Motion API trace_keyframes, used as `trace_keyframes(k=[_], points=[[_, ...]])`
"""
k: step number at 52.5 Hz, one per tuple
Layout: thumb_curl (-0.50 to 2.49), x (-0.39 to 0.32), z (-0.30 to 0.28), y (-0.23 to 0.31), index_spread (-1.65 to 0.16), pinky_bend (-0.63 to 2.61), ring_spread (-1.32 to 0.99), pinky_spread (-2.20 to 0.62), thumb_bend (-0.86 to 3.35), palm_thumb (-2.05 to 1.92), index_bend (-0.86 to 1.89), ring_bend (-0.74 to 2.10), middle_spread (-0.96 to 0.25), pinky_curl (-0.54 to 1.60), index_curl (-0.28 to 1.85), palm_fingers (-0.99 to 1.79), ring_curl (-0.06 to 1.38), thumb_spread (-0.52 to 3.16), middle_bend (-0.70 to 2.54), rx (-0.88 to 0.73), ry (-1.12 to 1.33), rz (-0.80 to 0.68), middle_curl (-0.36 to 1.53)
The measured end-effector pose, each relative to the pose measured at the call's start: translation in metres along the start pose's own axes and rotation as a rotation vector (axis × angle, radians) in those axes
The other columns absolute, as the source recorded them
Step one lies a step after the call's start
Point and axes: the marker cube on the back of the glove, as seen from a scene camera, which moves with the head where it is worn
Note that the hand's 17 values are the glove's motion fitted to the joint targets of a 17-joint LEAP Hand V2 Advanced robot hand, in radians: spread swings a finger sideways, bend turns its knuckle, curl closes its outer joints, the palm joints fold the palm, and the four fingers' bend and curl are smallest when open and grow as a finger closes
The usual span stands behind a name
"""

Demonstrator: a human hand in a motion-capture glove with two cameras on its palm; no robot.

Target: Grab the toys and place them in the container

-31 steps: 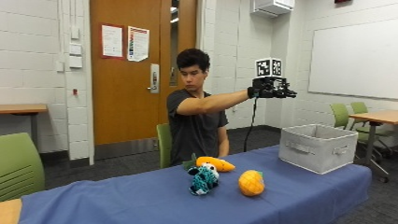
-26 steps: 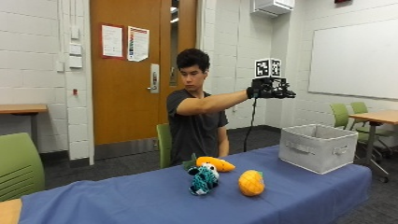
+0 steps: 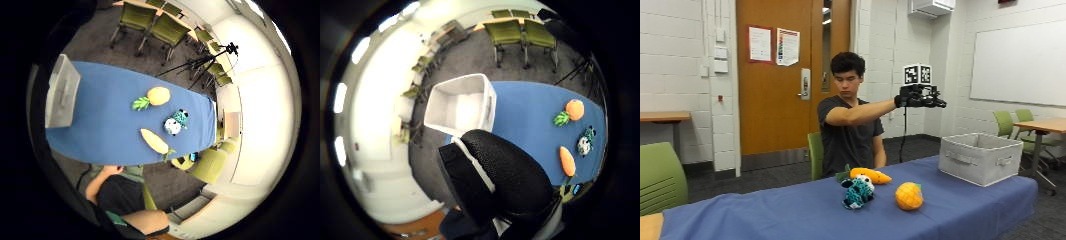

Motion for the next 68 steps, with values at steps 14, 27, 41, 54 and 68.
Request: trace_keyframes(k=[14, 27, 41, 54, 68], points=[[0.03, 0.09, 0.016, 0.033, -0.26, 0.47, -0.35, -0.14, -0.1, -0.16, 0.19, 0.23, -0.12, 0.29, 0.29, 0.12, 0.18, 1.1, 0.23, -0.004, 0.02, 0.084, 0.29], [0.03, 0.161, 0.067, 0.071, -0.27, 0.46, -0.35, -0.14, -0.11, -0.17, 0.18, 0.21, -0.12, 0.3, 0.33, 0.11, 0.21, 1.08, 0.22, -0.026, -0.009, 0.137, 0.32], [0.04, 0.186, 0.165, 0.11, -0.27, 0.45, -0.35, -0.14, -0.11, -0.17, 0.18, 0.19, -0.12, 0.32, 0.36, 0.09, 0.23, 1.06, 0.22, -0.094, -0.058, 0.17, 0.35], [0.04, 0.192, 0.241, 0.128, -0.28, 0.48, -0.34, -0.14, -0.11, -0.17, 0.21, 0.16, -0.12, 0.34, 0.41, 0.04, 0.21, 1.03, 0.2, -0.167, -0.08, 0.17, 0.37], [0.05, 0.192, 0.279, 0.138, -0.27, 0.48, -0.33, -0.14, -0.1, -0.15, 0.23, 0.15, -0.12, 0.35, 0.44, -0.02, 0.19, 1.03, 0.21, -0.23, -0.039, 0.177, 0.39]])
